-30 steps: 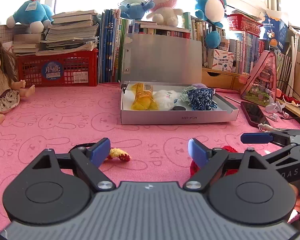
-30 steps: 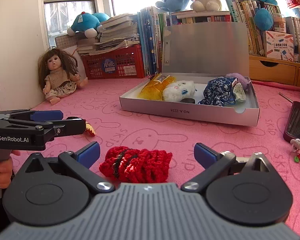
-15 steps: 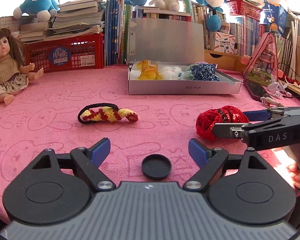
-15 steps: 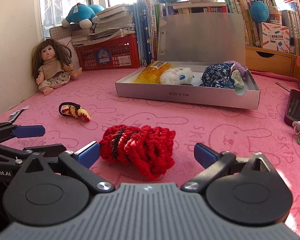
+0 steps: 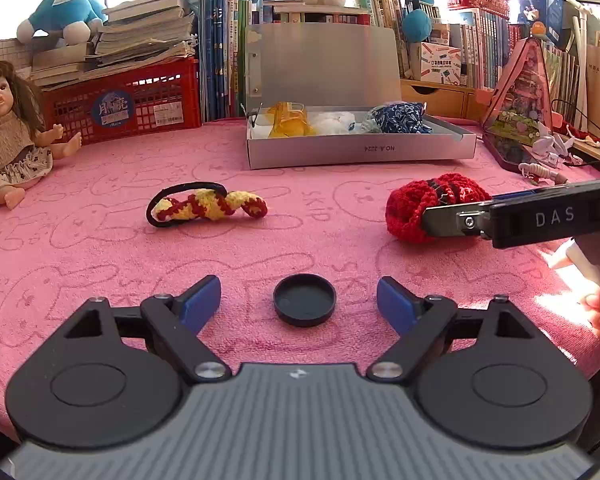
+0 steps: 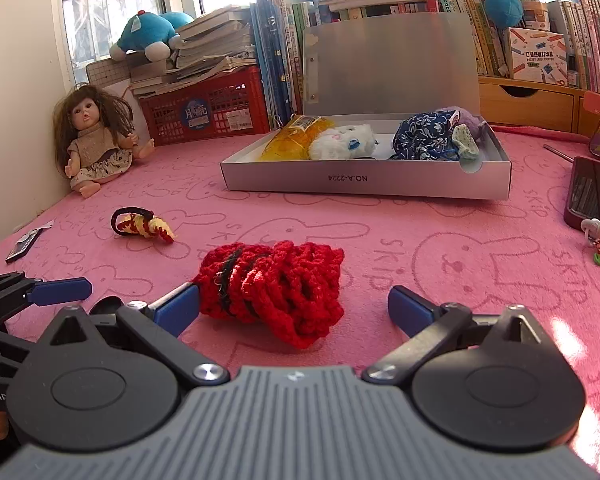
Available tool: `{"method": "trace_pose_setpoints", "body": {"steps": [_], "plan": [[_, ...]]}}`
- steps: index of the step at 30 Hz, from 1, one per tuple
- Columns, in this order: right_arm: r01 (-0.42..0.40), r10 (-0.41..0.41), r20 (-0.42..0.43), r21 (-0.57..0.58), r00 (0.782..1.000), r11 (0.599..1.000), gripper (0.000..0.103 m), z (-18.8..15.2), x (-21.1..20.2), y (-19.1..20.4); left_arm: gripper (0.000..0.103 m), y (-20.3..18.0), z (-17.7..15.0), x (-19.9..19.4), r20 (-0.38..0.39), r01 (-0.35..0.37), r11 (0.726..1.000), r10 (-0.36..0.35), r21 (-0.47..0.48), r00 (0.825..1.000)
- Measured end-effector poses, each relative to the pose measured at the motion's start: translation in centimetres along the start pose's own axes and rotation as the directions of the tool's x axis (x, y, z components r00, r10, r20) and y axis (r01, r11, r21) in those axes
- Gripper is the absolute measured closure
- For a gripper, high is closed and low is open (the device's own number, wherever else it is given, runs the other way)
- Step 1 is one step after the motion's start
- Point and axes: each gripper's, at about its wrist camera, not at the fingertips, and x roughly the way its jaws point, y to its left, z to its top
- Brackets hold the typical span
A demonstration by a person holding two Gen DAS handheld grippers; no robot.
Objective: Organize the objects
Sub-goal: 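Move the right gripper to the red knitted pouch while the left reaches another black cap, then grasp the red knitted pouch with the right gripper while the left grasps the black cap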
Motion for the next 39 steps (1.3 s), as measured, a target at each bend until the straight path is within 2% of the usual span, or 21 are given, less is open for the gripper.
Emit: {"method": "trace_pose_setpoints", "body": {"steps": [16,19,30,39], "plan": [[0.009,-0.010,-0.011,-0.010,1.000,1.000,0.000,0.0,0.1,0.1,0.015,-0.2,-0.2,0.0,0.012,-0.013,1.000,0.013,-0.003,1.000],[0.009,-0.009,-0.011,-0.010,1.000,1.000,0.000,0.0,0.1,0.1,0.020,-0.3,-0.2,-0.1,0.015,-0.003,1.000,0.003,0.003,1.000],[0.010,-0.010,-0.011,-0.011,1.000,1.000,0.000,0.0,0.1,0.1,0.049,-1.4,-0.3,-0.8,0.022,0.019,1.000,-0.019,0.012,1.000],[0.015,-0.015,-0.015,-0.017,1.000,1.000,0.000,0.0,0.2,0.2,0.061,-1.7,-0.4,-1.2,0.020,0.034,0.999,-0.035,0.013,0.999]]}}
